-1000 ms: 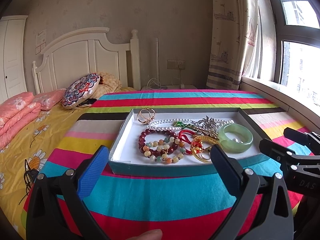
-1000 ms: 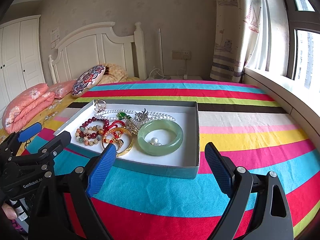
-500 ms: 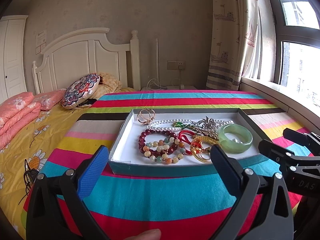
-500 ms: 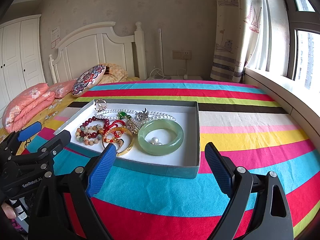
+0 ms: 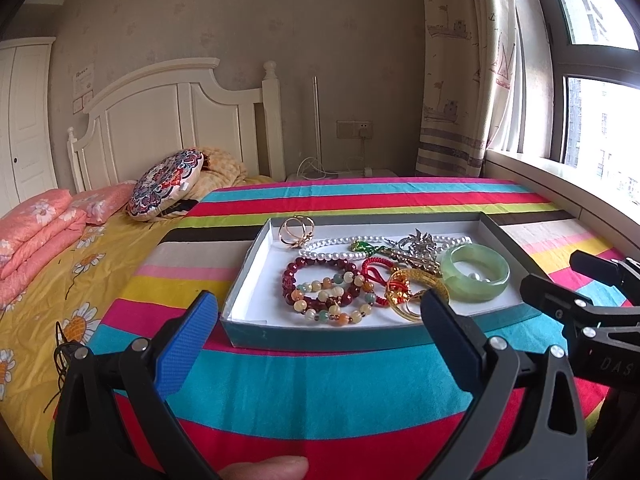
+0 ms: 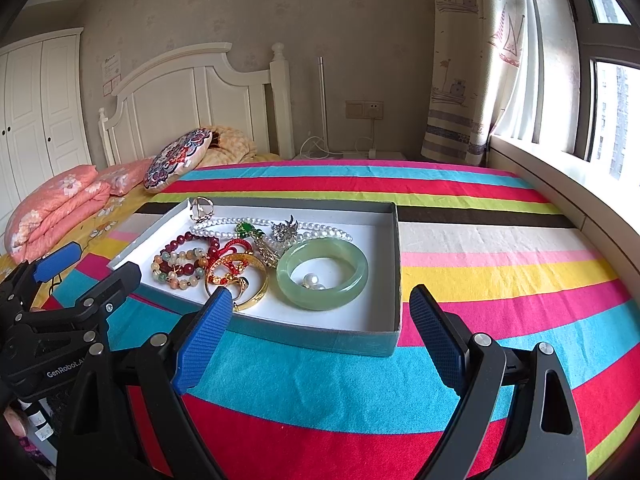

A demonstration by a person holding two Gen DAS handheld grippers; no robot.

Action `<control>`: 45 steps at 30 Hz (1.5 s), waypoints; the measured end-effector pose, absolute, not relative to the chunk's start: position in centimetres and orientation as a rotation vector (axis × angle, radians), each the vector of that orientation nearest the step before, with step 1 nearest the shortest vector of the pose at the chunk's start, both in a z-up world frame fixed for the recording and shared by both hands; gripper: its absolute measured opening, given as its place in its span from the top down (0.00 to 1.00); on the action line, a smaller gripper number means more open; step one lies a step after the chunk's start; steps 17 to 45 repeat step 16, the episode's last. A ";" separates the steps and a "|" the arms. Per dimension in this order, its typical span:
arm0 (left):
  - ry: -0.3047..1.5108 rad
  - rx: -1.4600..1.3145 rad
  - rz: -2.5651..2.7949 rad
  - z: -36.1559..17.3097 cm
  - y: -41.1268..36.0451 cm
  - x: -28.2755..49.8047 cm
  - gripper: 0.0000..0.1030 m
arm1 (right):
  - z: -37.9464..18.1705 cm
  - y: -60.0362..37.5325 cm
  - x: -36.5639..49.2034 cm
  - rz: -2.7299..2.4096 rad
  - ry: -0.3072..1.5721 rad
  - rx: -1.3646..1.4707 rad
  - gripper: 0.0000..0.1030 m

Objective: Organize jewelry

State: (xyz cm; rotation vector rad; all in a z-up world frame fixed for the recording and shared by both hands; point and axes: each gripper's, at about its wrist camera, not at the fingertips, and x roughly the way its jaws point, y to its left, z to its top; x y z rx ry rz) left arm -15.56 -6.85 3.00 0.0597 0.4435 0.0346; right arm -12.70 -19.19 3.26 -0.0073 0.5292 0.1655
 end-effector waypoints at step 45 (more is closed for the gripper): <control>0.596 0.002 -0.041 2.8 -6.1 -15.0 0.02 | 3.2 -19.3 -12.4 0.182 0.542 -0.013 0.16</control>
